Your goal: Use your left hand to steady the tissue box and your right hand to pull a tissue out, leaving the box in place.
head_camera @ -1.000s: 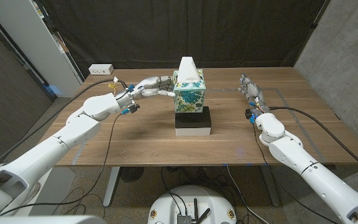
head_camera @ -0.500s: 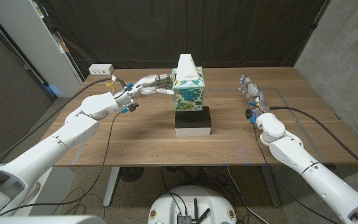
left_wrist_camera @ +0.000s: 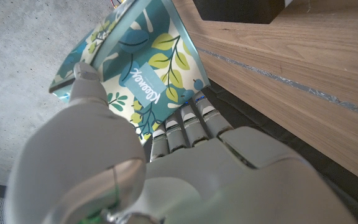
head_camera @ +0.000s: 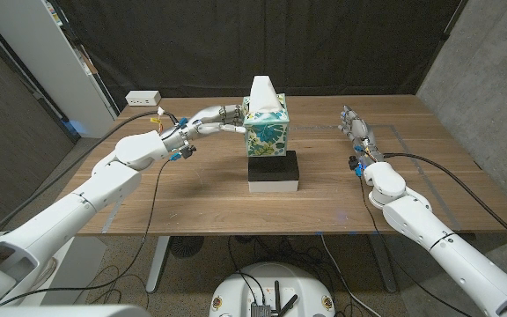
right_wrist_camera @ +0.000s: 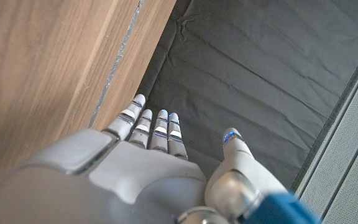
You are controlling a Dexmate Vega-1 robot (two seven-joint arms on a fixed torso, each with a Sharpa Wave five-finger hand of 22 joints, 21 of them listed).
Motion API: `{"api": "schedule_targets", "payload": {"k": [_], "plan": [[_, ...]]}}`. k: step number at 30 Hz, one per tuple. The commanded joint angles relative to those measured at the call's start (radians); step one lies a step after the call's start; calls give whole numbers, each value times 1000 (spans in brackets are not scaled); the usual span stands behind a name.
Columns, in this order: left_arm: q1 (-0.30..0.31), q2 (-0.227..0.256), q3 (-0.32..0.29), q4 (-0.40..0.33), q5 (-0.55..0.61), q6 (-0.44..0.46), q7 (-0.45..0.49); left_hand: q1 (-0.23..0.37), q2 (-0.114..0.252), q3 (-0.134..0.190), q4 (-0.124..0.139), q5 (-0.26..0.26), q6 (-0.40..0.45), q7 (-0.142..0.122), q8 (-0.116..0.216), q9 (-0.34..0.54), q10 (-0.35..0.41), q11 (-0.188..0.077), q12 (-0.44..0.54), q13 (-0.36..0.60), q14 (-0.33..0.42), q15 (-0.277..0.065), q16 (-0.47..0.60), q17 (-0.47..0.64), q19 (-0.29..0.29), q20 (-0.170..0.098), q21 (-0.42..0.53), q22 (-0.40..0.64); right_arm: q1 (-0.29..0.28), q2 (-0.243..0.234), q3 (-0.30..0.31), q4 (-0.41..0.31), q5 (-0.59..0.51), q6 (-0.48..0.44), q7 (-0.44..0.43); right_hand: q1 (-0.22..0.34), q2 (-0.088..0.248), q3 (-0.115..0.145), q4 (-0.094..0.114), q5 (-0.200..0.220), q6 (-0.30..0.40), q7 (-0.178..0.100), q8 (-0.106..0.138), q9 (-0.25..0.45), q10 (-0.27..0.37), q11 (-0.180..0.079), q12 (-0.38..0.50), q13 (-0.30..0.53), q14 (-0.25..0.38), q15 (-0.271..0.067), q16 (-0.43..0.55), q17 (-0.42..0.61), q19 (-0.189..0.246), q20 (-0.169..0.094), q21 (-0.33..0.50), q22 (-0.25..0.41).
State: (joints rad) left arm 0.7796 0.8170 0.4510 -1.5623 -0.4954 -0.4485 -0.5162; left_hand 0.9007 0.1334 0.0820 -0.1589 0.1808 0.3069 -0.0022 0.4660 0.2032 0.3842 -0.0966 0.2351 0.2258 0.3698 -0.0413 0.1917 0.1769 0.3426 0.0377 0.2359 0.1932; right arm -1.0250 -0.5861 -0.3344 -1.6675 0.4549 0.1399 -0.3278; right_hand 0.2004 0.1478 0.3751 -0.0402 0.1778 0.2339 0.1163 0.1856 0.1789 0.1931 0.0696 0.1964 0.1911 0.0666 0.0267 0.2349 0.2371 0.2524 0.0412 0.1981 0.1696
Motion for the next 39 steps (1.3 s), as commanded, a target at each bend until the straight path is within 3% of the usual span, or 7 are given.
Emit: {"api": "schedule_targets", "payload": {"k": [1, 14, 39], "plan": [[-1, -3, 2, 5, -5, 3, -5, -13, 0, 30, 15, 0, 44, 20, 64, 18, 8, 0, -5, 4, -2, -41, -4, 1, 5, 4, -1, 1, -76, -15, 32, -63, 21, 18, -21, 9, 2, 3, -7, -2, 8, -5, 6, 3, 10, 0, 0, 1, 6, 1, -4, 1, 3, -2, -4, 3], [-2, -5, 4, 10, -6, 1, -11, -17, -5, 36, 12, -1, 44, 19, 65, 17, 9, -1, -9, 6, -4, -43, -6, 0, 5, 2, -2, 1, -173, -27, 71, -148, 8, 31, -75, 9, 2, 4, -9, -2, 6, -3, 6, 3, 9, 2, 0, 1, 7, 3, -4, 1, 3, -2, -4, 3], [-3, -7, 4, 17, -5, 5, -9, -27, -6, 55, 8, -1, 41, 22, 64, 16, 7, 2, -15, 10, -7, -42, -6, 0, 4, 3, -3, 2, -316, -17, 132, -249, -27, 44, -149, 7, 3, 6, -12, -2, 5, -3, 5, 3, 9, 2, -1, 1, 5, 3, -5, 1, 3, -2, -4, 3]]}}
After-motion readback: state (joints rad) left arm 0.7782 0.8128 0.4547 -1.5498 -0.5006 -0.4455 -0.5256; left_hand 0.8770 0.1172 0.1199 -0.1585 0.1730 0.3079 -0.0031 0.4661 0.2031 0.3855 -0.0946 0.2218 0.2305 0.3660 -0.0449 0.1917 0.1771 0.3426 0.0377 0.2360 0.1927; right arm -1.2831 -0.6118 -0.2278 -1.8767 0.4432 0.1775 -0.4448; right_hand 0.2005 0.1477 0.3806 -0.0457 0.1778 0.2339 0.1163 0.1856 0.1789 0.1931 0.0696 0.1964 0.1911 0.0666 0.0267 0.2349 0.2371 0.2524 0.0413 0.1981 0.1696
